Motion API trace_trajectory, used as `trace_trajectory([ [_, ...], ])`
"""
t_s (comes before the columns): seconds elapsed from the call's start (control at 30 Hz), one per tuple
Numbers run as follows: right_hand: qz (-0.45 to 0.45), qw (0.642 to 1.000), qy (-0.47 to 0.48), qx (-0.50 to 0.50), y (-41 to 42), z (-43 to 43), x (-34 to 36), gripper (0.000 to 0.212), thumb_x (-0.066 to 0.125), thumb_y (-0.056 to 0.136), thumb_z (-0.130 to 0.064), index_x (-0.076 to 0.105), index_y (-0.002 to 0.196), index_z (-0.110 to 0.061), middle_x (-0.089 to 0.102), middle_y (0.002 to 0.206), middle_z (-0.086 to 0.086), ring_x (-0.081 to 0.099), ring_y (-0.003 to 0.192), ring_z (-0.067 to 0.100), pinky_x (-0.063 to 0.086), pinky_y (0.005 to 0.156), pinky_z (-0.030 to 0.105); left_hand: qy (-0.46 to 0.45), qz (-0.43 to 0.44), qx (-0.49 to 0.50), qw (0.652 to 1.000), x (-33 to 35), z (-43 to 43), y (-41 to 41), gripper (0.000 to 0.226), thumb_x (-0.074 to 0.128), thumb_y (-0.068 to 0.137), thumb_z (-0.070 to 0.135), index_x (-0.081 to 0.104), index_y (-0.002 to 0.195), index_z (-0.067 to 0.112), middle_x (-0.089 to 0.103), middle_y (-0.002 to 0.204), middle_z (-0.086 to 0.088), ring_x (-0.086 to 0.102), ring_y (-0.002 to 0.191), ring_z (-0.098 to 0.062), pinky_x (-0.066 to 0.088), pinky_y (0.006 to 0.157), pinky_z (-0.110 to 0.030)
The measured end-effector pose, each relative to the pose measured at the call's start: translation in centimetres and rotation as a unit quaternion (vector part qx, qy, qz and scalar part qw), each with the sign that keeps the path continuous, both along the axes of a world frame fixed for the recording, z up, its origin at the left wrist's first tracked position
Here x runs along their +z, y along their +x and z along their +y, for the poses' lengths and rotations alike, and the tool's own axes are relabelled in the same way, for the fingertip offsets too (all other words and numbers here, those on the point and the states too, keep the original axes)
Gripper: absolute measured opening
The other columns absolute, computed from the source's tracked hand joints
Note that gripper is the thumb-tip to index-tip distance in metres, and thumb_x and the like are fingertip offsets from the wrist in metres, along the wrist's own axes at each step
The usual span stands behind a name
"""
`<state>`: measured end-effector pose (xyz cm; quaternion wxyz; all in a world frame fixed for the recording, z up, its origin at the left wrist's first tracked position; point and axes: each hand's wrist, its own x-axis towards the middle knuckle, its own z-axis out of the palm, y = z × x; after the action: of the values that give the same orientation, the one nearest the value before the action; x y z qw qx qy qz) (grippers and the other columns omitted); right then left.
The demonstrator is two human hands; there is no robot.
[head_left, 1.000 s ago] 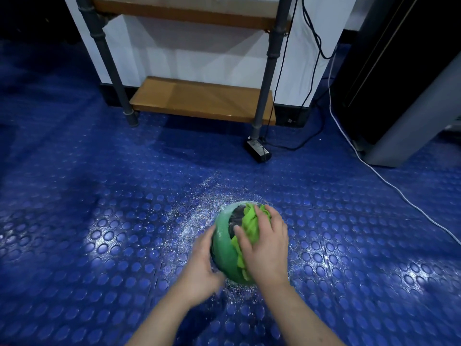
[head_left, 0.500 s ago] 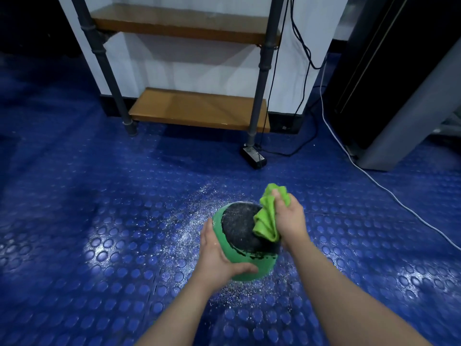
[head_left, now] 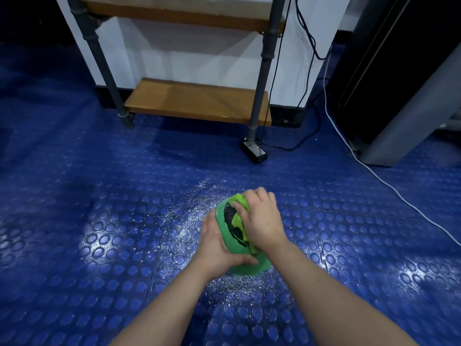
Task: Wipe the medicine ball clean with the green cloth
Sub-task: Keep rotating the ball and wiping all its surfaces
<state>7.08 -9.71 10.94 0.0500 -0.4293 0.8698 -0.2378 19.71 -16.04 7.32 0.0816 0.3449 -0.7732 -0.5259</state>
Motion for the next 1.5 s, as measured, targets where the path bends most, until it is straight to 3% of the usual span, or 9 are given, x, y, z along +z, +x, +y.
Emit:
trace_trajectory([
  [0.13,-0.109,0.991,-0.070,-0.041,-2.1,0.0,0.5,0.028,0.047,0.094,-0.042,0.051,0.085,-0.017,0.050,0.089,0.001,0.046,0.089,0.022,0.034,0.074,0.034,-0.017,0.000,-0.013,1.000,-0.1,0.0,0.2,0.156,0.092,0.029,0.057,0.002,0.152,0.023,0.015,0.147,0.009,0.018,0.139,-0.011,0.019,0.120,-0.032],
  [0.23,-0.221,0.961,-0.104,-0.126,-2.5,-0.9,1.4,0.033,0.044,0.095,-0.046,0.056,0.098,-0.015,0.059,0.102,0.008,0.055,0.099,0.028,0.039,0.077,0.034,-0.004,-0.027,-0.022,0.999,0.2,-0.1,-0.2,0.164,0.088,0.022,0.064,-0.001,0.153,0.023,0.010,0.153,0.008,0.015,0.142,-0.013,0.016,0.122,-0.036],
  [0.37,-0.001,1.000,0.003,-0.014,0.6,-0.3,0.1,0.039,0.042,0.095,-0.047,0.057,0.125,-0.027,0.049,0.135,-0.002,0.043,0.123,0.022,0.034,0.103,0.037,0.020,-0.041,-0.038,0.998,1.0,-0.7,-0.8,0.161,0.094,0.026,0.051,-0.002,0.153,0.020,0.010,0.153,0.005,0.015,0.144,-0.016,0.018,0.121,-0.035],
  [0.53,0.110,0.985,-0.053,0.125,2.4,1.2,-1.3,0.028,0.055,0.087,-0.036,0.066,0.108,-0.020,0.059,0.123,0.004,0.053,0.114,0.025,0.042,0.100,0.039,0.089,-0.035,-0.046,0.994,0.1,-0.9,-0.2,0.157,0.081,0.022,0.045,-0.004,0.151,0.019,0.016,0.152,-0.003,0.031,0.139,-0.020,0.033,0.115,-0.040],
  [0.63,0.115,0.979,-0.056,0.156,2.6,1.0,-1.3,0.030,0.055,0.086,-0.034,0.068,0.107,-0.017,0.062,0.120,0.004,0.054,0.112,0.025,0.043,0.099,0.038,0.117,-0.023,-0.050,0.992,-0.5,-1.3,-0.2,0.155,0.089,0.026,0.030,-0.004,0.150,0.021,0.022,0.149,-0.001,0.037,0.133,-0.017,0.035,0.114,-0.039],
  [0.87,-0.096,0.986,-0.072,-0.111,-1.1,-0.7,0.1,0.024,0.056,0.093,-0.029,0.065,0.105,-0.011,0.055,0.121,0.006,0.047,0.112,0.027,0.038,0.092,0.032,0.032,-0.068,-0.062,0.995,0.4,-0.7,-1.5,0.168,0.086,0.015,0.063,-0.006,0.152,0.032,-0.002,0.155,0.014,0.010,0.147,-0.024,0.020,0.120,-0.047],
  [1.13,-0.002,0.990,-0.114,0.077,1.1,6.8,-1.6,0.044,0.059,0.077,0.001,0.063,0.118,-0.014,0.052,0.129,0.002,0.042,0.123,0.016,0.028,0.108,0.020,0.044,-0.094,-0.032,0.994,0.3,-0.4,-2.6,0.167,0.093,0.024,0.047,-0.015,0.151,0.031,-0.004,0.156,0.012,0.014,0.146,-0.027,0.022,0.119,-0.046],
  [1.37,-0.085,0.987,-0.116,-0.066,-1.3,3.7,0.3,0.025,0.059,0.091,-0.008,0.065,0.115,-0.007,0.057,0.117,0.005,0.053,0.109,0.018,0.024,0.087,-0.004,0.011,-0.127,-0.039,0.991,1.0,0.2,-3.9,0.164,0.096,0.034,0.049,-0.017,0.152,0.029,-0.011,0.160,0.011,0.005,0.148,-0.031,0.022,0.119,-0.049],
  [1.5,-0.171,0.969,-0.075,-0.161,-3.0,2.2,1.1,0.027,0.051,0.096,-0.025,0.062,0.118,-0.012,0.054,0.116,0.006,0.047,0.092,0.016,0.029,0.075,0.018,0.015,-0.131,-0.060,0.989,0.7,-0.6,-4.1,0.165,0.096,0.030,0.048,-0.014,0.152,0.032,-0.008,0.158,0.014,0.008,0.148,-0.028,0.021,0.119,-0.050],
])
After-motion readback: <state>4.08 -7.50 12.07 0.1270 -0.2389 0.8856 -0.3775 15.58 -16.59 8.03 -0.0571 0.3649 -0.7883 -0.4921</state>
